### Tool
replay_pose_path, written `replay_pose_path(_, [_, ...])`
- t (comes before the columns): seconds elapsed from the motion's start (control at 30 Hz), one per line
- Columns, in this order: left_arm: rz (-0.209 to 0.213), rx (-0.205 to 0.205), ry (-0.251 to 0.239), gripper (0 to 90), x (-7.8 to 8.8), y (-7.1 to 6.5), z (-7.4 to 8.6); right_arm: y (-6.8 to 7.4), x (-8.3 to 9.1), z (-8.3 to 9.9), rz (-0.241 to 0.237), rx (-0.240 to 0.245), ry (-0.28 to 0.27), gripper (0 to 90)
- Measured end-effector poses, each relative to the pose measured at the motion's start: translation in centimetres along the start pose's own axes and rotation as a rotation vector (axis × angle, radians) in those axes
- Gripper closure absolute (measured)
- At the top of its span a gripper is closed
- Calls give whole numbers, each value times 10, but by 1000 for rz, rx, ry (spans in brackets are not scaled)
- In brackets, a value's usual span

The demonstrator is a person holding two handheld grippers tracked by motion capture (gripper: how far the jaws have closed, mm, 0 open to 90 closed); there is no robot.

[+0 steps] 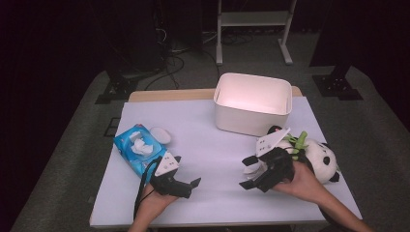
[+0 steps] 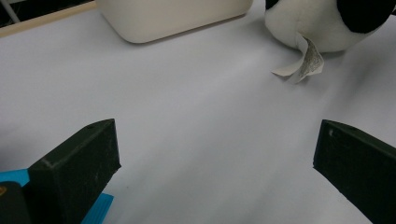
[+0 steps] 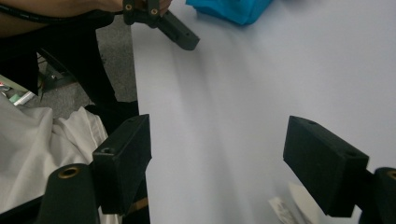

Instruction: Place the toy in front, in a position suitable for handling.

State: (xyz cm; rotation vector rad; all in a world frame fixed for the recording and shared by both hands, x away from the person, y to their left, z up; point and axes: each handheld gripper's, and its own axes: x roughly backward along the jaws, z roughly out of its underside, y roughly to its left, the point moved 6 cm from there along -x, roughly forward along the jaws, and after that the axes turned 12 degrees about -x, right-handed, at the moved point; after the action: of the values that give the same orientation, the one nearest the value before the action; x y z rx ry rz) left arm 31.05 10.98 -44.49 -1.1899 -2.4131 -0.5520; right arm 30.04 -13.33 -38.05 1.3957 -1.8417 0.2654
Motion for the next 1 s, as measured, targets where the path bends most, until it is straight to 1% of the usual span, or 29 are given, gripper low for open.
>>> replay_pose_path(0.07, [-2, -4, 3, 0, 0, 0, 1, -5, 11, -4, 19, 1, -1, 221])
replay_pose_path(0.1, [-2, -4, 3, 0, 0, 0, 1, -5, 11, -4, 19, 1, -1, 221])
replay_pose_path(0.13, [-2, -4, 4, 0, 0, 0, 1, -10, 23, -7, 34, 9, 0, 220])
replay_pose_path(0.17, [-2, -4, 4, 0, 0, 0, 1, -10, 23, -7, 34, 9, 0, 220])
replay_pose_path(0.2, [-2, -2, 3, 0, 0, 0, 0, -15, 33, -9, 52, 13, 3, 213])
replay_pose_path(0.23, [-1, 2, -1, 0, 0, 1, 0, -18, 38, -10, 57, 19, 1, 210])
replay_pose_path(0.33, [-5, 7, 2, 0, 0, 2, 1, -26, 53, -11, 79, 30, 4, 204])
replay_pose_path(0.37, [-5, 7, 2, 0, 0, 2, 1, -26, 53, -11, 79, 30, 4, 204])
replay_pose_path(0.43, [-5, 10, 0, 0, 0, 2, 1, -32, 63, -10, 102, 30, 4, 204])
replay_pose_path(0.47, [-6, 10, 0, 0, -1, 2, 1, -38, 71, -7, 123, 29, 6, 204])
replay_pose_path(0.57, [-3, 8, 1, 0, -2, 1, 1, -46, 79, -1, 141, 13, 11, 205])
replay_pose_path(0.73, [-4, 11, 1, 0, -3, 1, 1, -64, 94, 11, 174, -21, 9, 206])
replay_pose_path(0.77, [-4, 11, 1, 0, -3, 1, 1, -64, 94, 11, 174, -21, 9, 206])
replay_pose_path(0.8, [-5, 13, 0, 0, -3, 1, 1, -71, 99, 15, 188, -42, 11, 206])
replay_pose_path(0.93, [-5, 11, 4, 0, -4, 1, 2, -81, 108, 19, 211, -61, 7, 210])
replay_pose_path(0.97, [-5, 11, 4, 0, -4, 1, 2, -81, 108, 19, 211, -61, 7, 210])
replay_pose_path(1.0, [-4, 11, 5, 0, -4, 0, 2, -85, 112, 21, 226, -68, 6, 210])
